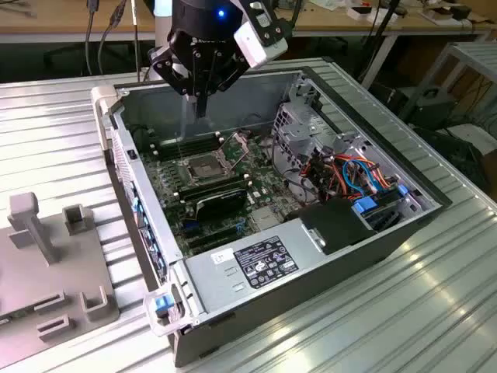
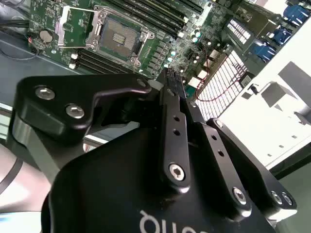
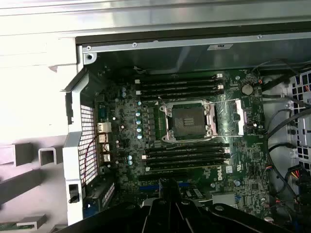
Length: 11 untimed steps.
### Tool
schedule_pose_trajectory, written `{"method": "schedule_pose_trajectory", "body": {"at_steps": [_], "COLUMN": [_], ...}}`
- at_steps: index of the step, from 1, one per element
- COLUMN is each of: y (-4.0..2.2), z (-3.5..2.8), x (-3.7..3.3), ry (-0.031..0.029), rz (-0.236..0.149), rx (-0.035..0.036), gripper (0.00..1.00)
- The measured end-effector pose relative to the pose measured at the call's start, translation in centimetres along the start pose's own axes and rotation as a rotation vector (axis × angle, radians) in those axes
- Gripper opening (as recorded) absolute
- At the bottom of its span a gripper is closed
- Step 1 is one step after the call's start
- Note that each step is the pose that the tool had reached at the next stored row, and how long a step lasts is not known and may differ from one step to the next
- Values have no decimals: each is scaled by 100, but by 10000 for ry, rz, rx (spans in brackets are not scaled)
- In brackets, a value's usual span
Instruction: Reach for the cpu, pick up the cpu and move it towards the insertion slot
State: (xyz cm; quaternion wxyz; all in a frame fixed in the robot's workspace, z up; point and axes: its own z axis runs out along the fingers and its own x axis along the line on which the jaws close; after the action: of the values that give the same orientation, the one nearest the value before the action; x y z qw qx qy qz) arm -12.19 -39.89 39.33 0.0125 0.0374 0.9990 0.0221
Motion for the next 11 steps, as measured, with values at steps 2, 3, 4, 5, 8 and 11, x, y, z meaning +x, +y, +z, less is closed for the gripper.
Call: {"method": "schedule_pose_trajectory", "body": {"at_steps": [2, 3, 4, 5, 8, 11], "y": [0, 0, 0, 0, -2, -3], "z": [0, 0, 0, 0, 0, -1], "x": [0, 0, 0, 1, 21, 38], "ry": [1, 1, 0, 0, 0, 0], "rz": [0, 0, 0, -1, 0, 0], "rx": [1, 0, 0, 0, 0, 0], "gripper": [11, 11, 11, 11, 11, 11]}}
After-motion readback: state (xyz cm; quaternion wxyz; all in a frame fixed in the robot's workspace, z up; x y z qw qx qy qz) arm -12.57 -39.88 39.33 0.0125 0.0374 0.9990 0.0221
